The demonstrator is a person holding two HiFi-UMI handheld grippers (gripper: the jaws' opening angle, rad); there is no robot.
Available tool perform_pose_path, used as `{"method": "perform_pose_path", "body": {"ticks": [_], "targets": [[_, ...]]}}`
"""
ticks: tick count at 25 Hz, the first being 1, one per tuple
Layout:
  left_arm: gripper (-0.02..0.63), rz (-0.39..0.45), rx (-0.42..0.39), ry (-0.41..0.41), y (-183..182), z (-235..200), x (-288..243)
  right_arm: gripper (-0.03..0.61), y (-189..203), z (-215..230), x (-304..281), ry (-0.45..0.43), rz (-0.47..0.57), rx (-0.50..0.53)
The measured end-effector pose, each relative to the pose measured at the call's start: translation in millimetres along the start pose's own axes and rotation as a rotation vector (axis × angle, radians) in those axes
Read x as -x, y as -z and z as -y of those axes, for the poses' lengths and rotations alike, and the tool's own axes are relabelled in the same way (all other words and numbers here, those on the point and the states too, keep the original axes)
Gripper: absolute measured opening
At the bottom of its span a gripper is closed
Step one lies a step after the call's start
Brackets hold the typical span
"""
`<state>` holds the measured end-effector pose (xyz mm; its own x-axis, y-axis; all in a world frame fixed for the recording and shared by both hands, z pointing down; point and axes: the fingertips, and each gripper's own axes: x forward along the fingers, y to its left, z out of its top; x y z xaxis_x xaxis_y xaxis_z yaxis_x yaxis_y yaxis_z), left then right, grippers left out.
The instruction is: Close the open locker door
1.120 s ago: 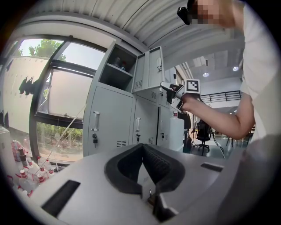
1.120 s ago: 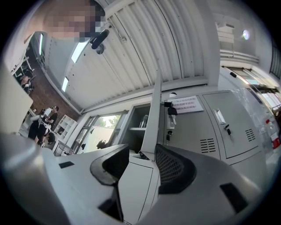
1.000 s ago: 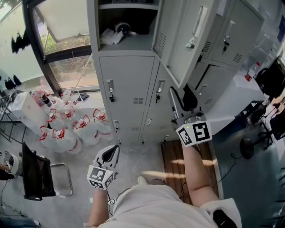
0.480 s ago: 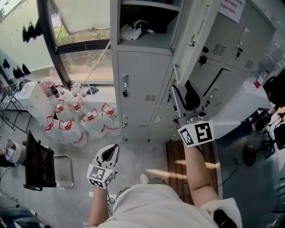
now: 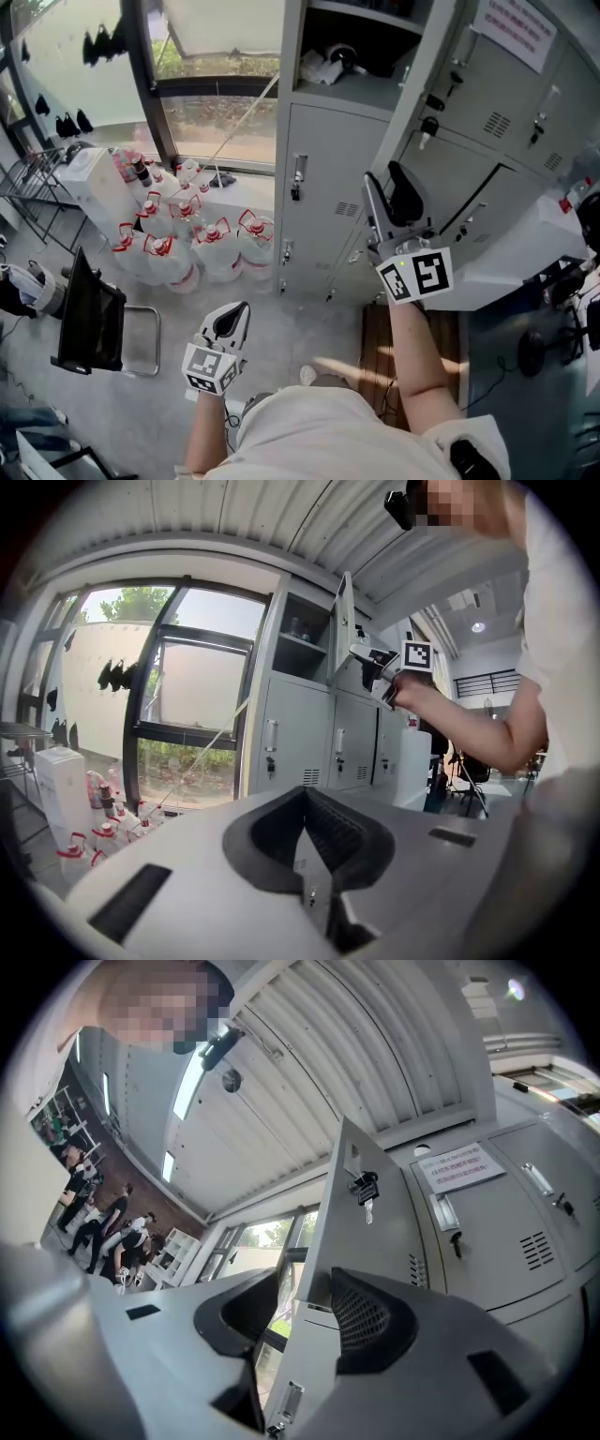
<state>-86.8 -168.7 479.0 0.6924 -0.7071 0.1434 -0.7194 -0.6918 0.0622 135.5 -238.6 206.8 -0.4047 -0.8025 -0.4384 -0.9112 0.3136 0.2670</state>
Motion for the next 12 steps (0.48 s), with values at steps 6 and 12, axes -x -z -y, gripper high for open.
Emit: {"method": "perform_pose_path", "body": {"ticks": [6, 12], "targets": [[0.003, -0.006, 0.011, -0.094, 2, -16, 20, 0.155, 8, -14, -27, -0.063, 0.026, -0.040], [0.002, -0.021, 0.010, -0.183, 10, -22, 34, 0.141, 18, -20, -51, -0.117, 0.050, -0.087]]}}
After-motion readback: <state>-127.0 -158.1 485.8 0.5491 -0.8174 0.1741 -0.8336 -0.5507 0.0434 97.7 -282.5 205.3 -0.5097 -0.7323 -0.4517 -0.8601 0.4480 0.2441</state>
